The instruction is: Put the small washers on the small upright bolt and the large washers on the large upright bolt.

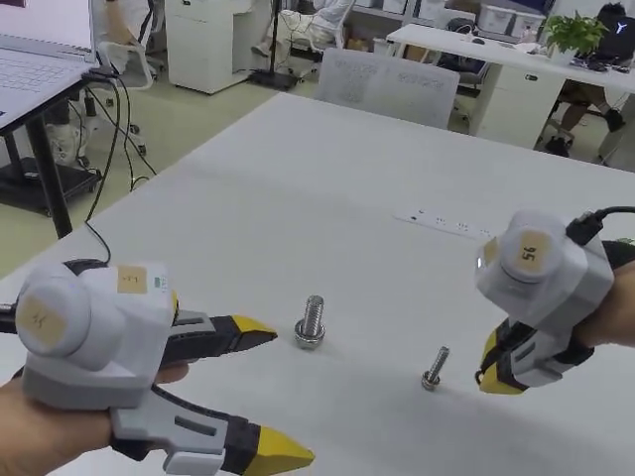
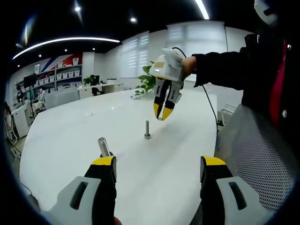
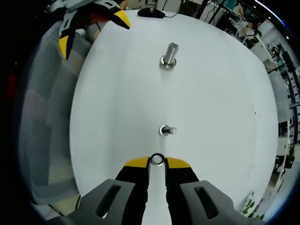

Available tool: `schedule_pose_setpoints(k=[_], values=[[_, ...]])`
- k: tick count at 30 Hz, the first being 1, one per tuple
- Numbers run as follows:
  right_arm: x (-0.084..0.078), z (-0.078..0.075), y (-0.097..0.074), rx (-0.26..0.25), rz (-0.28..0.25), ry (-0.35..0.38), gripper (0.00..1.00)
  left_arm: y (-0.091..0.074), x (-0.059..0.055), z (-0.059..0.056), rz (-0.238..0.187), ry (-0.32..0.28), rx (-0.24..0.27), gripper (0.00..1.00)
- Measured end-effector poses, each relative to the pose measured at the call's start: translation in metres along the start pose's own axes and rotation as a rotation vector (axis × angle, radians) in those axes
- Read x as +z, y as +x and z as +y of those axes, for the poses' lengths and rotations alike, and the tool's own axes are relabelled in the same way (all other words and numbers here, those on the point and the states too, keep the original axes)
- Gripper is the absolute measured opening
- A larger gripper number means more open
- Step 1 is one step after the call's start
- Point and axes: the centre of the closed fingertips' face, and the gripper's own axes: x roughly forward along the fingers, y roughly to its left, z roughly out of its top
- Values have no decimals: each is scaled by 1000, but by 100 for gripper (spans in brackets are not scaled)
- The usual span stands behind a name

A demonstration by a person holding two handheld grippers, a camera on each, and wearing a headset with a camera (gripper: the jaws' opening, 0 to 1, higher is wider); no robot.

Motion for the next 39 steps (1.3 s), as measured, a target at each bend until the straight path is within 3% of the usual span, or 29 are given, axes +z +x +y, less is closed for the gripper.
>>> schedule_pose_setpoints(k=[9, 17, 28, 39], values=[[15, -12, -11, -23, -11, -54, 13, 1, -1, 1, 2, -3, 4, 72], [28, -16, -12, -13, -19, -100, 13, 1, -2, 1, 4, -5, 5, 72], [38, -15, -3, 23, -20, -140, 13, 0, -2, 2, 6, -12, 8, 72], [38, -14, 4, 45, -16, -148, 13, -1, -3, 2, 8, -17, 12, 72]])
